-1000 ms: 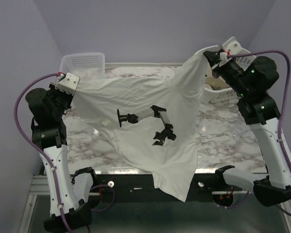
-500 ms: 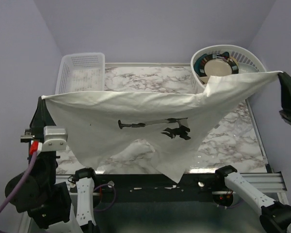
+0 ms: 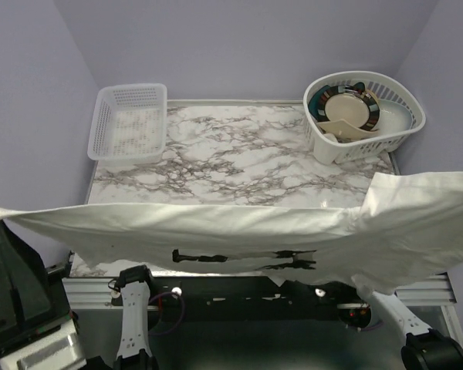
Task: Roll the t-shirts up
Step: Flatten out the T-shirt at the center of the board.
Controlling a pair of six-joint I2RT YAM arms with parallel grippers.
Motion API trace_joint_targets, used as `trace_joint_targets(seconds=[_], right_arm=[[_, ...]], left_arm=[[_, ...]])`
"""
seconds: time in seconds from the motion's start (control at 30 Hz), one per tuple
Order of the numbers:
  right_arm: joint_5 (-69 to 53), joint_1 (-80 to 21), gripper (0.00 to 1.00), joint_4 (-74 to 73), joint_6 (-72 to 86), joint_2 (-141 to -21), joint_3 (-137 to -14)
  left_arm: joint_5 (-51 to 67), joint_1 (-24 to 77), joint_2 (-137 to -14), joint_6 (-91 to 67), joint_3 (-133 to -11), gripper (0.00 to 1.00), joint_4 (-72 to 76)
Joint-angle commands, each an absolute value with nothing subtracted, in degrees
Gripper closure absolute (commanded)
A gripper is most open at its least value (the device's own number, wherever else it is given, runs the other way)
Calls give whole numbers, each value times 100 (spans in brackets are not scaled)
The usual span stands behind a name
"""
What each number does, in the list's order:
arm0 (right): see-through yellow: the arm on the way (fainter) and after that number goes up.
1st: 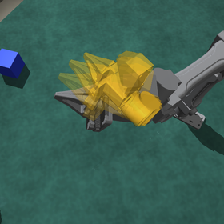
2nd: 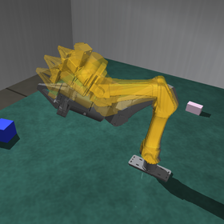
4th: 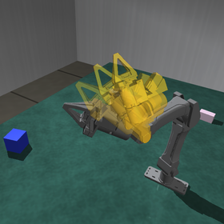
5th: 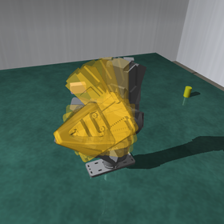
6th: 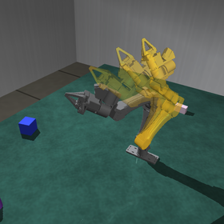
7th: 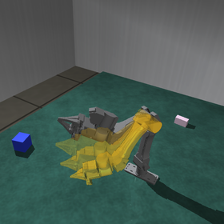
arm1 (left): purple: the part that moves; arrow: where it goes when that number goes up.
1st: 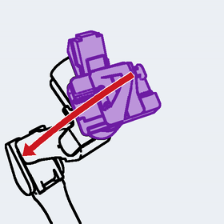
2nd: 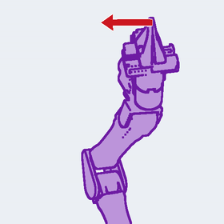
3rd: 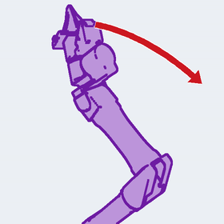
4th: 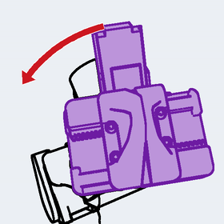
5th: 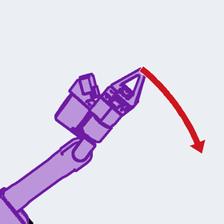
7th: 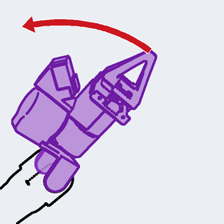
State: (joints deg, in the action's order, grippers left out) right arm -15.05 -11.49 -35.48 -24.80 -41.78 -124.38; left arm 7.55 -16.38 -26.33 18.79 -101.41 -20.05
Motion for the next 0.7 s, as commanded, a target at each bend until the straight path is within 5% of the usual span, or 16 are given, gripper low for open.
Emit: trace_joint_targets(seconds=[0.0, 0.17, 0.33, 0.53, 0.67], right_arm=[[-1828, -756, 99, -3024, -2101, -4420, -12419], [-1432, -747, 100, -2330, -2047, -5000, -11746], [-1872, -756, 99, -1663, -1978, -5229, -10111], [-2389, -747, 100, -1329, -1451, -5581, -7005], [-2294, -975, 99, -581, -1607, -6595, -5661]], left_arm=[[588, -1652, -3330, 1662, -10670, 100, -1775], [1027, -1661, -3910, 1494, -10408, 100, -2328], [2652, -1661, -4306, 1888, -9170, 100, -3022], [3383, -1635, -4570, 2206, -6403, 100, -2876], [2860, -1153, -5070, 2364, -4181, 100, -1840]])
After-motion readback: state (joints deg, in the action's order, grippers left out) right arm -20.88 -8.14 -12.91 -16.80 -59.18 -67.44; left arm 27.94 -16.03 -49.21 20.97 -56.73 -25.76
